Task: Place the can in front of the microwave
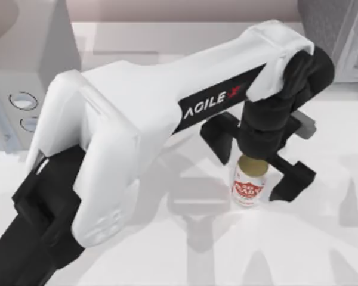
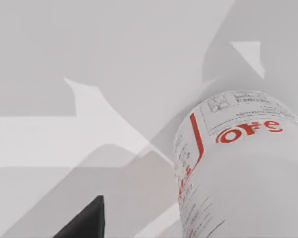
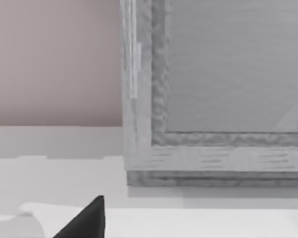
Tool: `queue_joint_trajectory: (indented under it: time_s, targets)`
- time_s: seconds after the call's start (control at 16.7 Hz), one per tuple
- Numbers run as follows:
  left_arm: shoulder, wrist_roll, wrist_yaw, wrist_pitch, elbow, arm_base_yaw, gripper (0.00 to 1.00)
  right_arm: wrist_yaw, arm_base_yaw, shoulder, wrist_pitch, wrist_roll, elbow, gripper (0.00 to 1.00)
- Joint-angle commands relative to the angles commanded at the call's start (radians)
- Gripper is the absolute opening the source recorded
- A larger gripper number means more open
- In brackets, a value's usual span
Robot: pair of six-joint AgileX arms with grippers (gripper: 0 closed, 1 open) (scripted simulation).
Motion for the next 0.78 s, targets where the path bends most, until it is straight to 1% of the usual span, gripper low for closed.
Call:
queue_joint_trajectory:
  time_s: [0.3,0.78]
  targets:
    - [-0.004,0.0,0.0,0.016,-0.017,0.0,1.0,0.0,0.0,0.0,0.0,0.0,0.0,1.0]
    - [-0.004,0.0,0.0,0.016,-0.017,0.0,0.4,0.0,0.0,0.0,0.0,0.0,0.0,1.0]
